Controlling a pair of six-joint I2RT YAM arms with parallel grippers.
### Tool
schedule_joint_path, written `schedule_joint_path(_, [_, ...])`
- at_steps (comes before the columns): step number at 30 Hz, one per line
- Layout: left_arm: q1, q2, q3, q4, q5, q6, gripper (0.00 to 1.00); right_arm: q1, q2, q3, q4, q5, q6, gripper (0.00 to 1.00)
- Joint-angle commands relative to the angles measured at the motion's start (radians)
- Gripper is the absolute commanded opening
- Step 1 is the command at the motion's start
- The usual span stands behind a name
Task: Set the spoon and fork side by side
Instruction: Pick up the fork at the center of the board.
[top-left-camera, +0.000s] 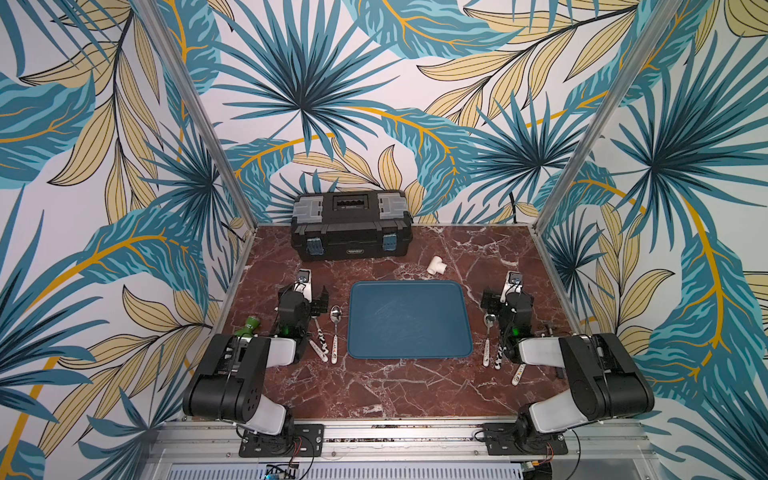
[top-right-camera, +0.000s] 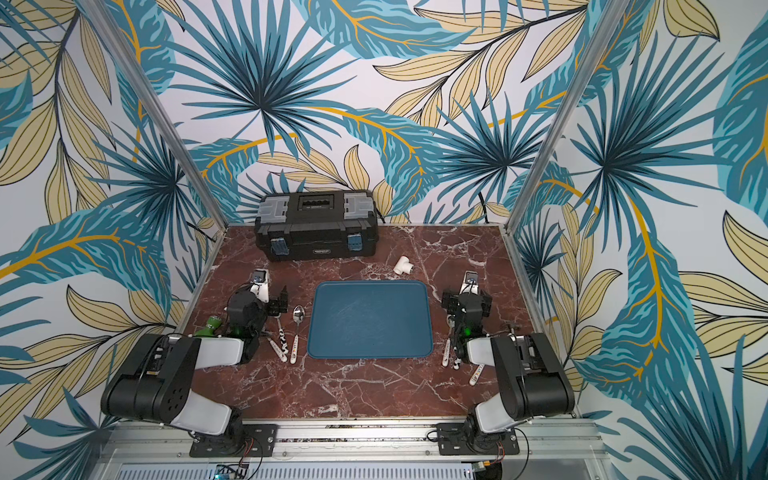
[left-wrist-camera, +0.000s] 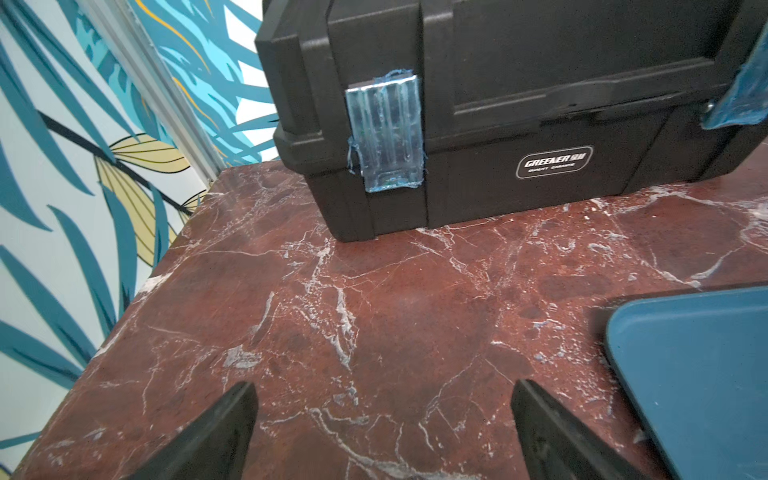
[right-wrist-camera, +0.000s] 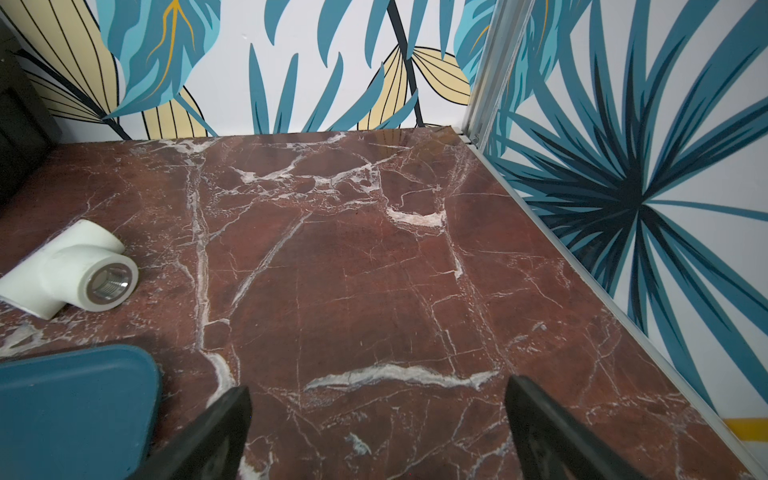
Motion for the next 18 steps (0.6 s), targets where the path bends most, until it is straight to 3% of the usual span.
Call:
schedule_joint_path(1, [0.004,-0.164,0.115,-0.265,-0.148,-0.058,1.0,0.02,-0.049,0.037,-0.063,0.018,-0.018,0.99])
schedule_joint_path(3, [0.0,-0.263,0.231,-0.505,-0.183,-0.07,1.0,0.074,-0.111,0.149,-0.302,0.137,-0.047,0.99])
schedule_joint_path(5, [-0.011,-0.34,0.368,-0.718,-0.213,-0.132,1.0,0.104,-0.161,0.354,-0.675,0.177,0.003,0.99])
schedule_joint_path(8, [-0.011,-0.414,0.62,-1.159,-0.269,-0.406,1.0,0.111,-0.168,0.641,-1.149,0.172,0.178,0.99])
schedule_joint_path(10, [-0.005,-0.443,0.71,-1.369,-0.301,-0.589,1.0,0.109,-0.135,0.734,-1.293,0.166,0.275,0.99])
schedule_joint_path(11, [0.003,-0.462,0.695,-1.405,-0.305,-0.691,1.0,0.105,-0.112,0.758,-1.354,0.16,0.324,0.99])
schedule_joint_path(13, [0.043,-0.508,0.609,-1.295,-0.086,-0.613,1.0,0.099,-0.07,0.79,-1.442,0.122,0.362,1.0])
schedule_joint_path(14, [0.043,-0.53,0.578,-1.285,-0.052,-0.608,0.96,0.099,-0.061,0.788,-1.453,0.088,0.354,0.99])
schedule_joint_path(16, [0.043,-0.552,0.555,-1.314,-0.051,-0.615,0.79,0.1,-0.075,0.763,-1.448,0.048,0.358,0.91])
schedule_joint_path(18, [0.043,-0.554,0.576,-1.392,-0.067,-0.623,0.69,0.1,-0.107,0.746,-1.449,0.033,0.354,0.8])
